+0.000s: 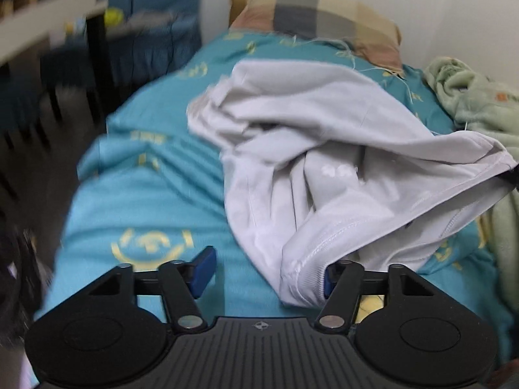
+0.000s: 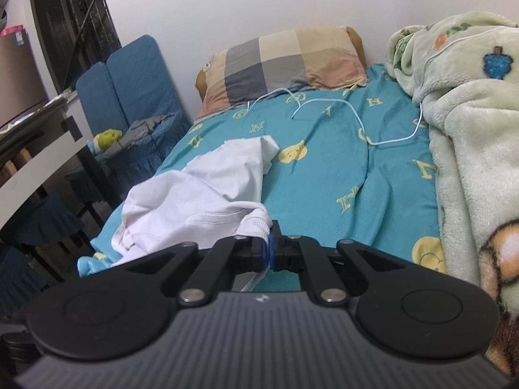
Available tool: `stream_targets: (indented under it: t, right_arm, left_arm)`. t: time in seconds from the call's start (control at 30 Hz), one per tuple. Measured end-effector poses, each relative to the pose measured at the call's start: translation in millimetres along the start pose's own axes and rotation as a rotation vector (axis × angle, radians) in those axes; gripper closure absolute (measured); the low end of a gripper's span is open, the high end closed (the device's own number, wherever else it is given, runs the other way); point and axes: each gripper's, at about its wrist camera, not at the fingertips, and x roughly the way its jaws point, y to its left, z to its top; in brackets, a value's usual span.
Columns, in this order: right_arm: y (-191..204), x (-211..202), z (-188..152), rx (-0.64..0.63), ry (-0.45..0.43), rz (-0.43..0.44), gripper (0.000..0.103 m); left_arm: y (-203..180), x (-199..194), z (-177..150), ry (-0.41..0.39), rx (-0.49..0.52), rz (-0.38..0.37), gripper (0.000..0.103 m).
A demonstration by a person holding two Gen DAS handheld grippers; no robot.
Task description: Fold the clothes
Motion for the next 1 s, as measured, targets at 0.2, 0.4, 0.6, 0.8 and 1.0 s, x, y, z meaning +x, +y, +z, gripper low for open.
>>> stream_targets:
  t: [0.2, 0.4, 0.6, 0.8, 1.0]
  right_arm:
    - [0.9, 3.2, -2.9, -0.033, -0.006, -0.074, 0.098]
    - [3.4, -10.2, 4.7, -0.033, -0.077, -0.111, 0.098]
    - [31.3, -59.9, 56.8, 0.014, -0.194, -0.033, 0.098]
    - [77.7, -148.2, 138.3, -0.009, -0.374, 0.055, 0.098]
    - [114.7, -250.5, 207.3, -0.048, -0.566, 0.087, 0.098]
  left_arm:
    - [-6.8, -11.1, -4.4, -0.017, 0.006, -0.045, 0.092]
    - [2.3, -66.5, 25.3, -0.321, -0.092, -0.08, 0.095]
    - [-1.4, -152.2, 83.0, -0.583, -0.062, -0.121, 0.095]
    - [-7.9, -268.5, 156.3, -0.803, -0.016, -0.17, 0.096]
    - [-26.8, -391.0, 194.2, -0.951, 0.067, -0.197, 0.096]
